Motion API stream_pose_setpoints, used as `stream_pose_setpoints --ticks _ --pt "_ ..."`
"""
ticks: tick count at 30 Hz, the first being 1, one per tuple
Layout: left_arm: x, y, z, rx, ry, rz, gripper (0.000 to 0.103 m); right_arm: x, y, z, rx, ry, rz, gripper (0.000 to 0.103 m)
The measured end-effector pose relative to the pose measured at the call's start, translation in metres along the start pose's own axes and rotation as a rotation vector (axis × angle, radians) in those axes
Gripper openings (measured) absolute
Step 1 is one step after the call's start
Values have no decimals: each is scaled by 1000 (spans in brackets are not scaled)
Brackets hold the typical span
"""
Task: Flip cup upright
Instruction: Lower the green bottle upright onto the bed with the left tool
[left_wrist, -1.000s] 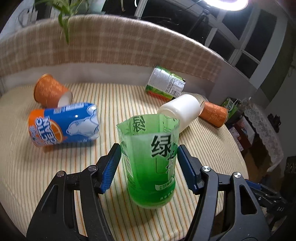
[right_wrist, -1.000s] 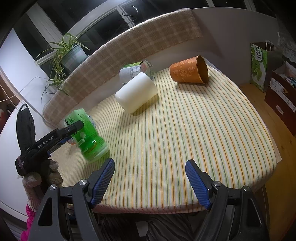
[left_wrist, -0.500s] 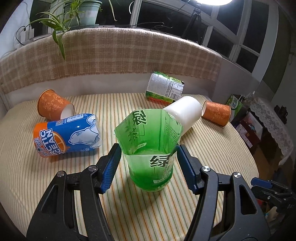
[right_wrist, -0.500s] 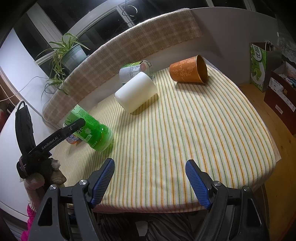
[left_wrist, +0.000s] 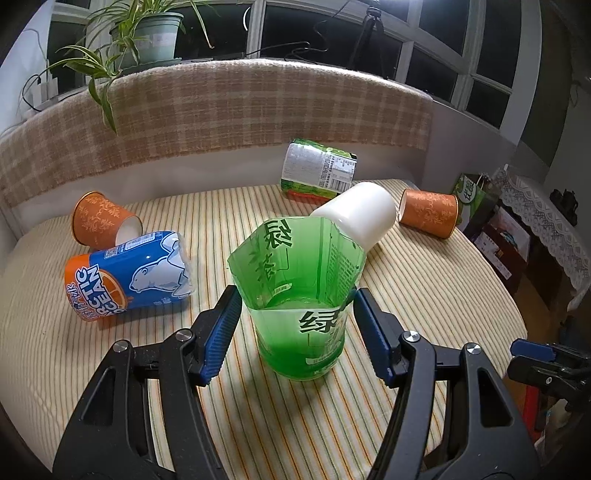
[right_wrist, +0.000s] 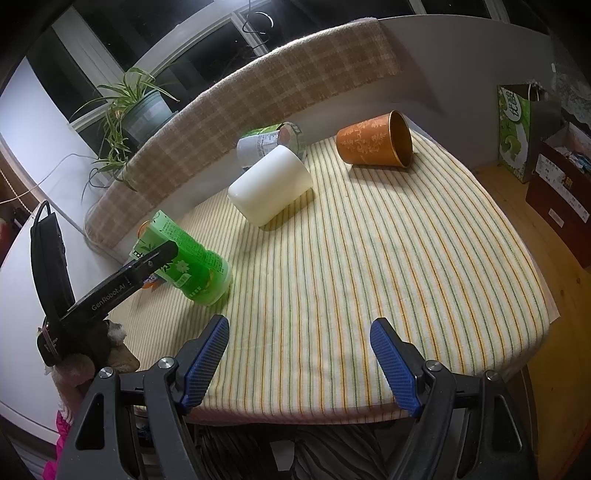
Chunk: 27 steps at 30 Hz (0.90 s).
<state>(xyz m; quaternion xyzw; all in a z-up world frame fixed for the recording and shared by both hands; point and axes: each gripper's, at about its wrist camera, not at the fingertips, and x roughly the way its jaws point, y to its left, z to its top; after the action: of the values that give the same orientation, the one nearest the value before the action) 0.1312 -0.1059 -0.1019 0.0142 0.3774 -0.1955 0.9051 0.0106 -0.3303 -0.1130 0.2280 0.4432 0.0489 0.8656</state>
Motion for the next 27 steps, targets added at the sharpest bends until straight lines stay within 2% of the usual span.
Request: stream_pose_setpoints --ticks 13,18,27 --pt "5 -1 -5 -13 24 -32 66 -2 1 2 -5 -4 -3 81" --pt "4 0 -8 -21 20 -37 80 -2 2 1 -5 -4 -3 81" --pt "4 2 -13 -15 39 -38 81 -3 7 6 -27 -9 -6 81"
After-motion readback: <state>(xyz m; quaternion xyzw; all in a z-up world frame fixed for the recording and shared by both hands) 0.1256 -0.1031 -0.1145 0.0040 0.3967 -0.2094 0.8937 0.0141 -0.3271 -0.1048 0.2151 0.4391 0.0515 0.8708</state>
